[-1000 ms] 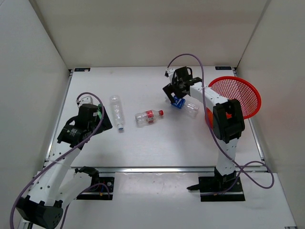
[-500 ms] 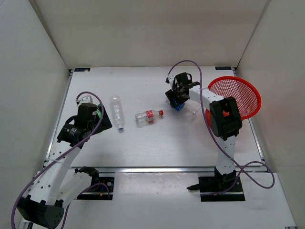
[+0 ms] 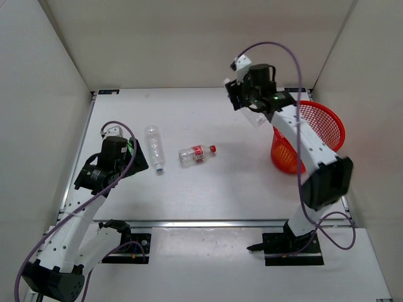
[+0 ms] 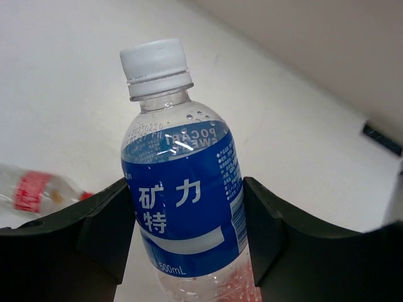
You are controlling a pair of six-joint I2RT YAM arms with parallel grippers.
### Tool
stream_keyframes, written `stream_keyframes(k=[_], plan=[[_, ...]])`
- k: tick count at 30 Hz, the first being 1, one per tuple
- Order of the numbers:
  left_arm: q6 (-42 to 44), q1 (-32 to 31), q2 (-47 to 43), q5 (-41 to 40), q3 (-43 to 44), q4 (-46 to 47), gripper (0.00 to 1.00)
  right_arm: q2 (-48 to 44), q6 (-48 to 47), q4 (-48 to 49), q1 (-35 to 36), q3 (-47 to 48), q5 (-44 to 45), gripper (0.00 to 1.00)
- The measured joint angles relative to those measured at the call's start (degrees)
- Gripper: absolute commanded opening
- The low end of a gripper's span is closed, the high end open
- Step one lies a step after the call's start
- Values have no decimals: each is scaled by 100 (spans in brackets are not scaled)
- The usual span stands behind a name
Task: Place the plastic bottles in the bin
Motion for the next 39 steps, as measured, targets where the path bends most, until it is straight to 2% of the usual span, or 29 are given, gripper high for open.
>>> stream_keyframes(k=[4, 8, 9, 11, 14, 16, 19, 22, 27, 31, 35, 39], plan=[[50, -2, 79, 133, 0, 76, 99, -1432, 114, 188, -107, 98, 249, 35], [61, -2, 105, 199, 0, 144, 99, -2675, 247, 638, -1139, -826, 297, 36], [70, -2, 103, 210, 0, 142, 99, -2857, 282, 638, -1502, -1084, 284, 41], [74, -2, 105, 214, 0, 138, 98, -3101, 341, 645, -2157, -1580, 350, 59], [76, -2, 114, 214, 0, 136, 99, -3086, 411, 533, -2518, -2070, 367, 97], [74, -2, 127, 214, 0, 133, 98, -2892, 444, 365, -2490, -2232, 380, 99], [70, -9, 162, 214, 0, 125, 99, -2774, 487, 114, -2166, -2253, 560, 99], [70, -13, 192, 210, 0, 118, 99, -2708, 680, -291, -1561, -1672, 717, 100], [92, -13, 332, 208, 0, 111, 98, -2444, 1427, -407, 210, -673, 1108, 99], [103, -13, 365, 203, 0, 85, 98, -2033, 2610, -321, 1279, -986, 1158, 99], [101, -7, 229, 160, -13, 33, 99, -1384, 3679, -365, 1718, -1718, 1235, 99], [63, -9, -42, 164, -142, -37, 98, -483, 4354, -374, 1932, -1738, 1272, 99]])
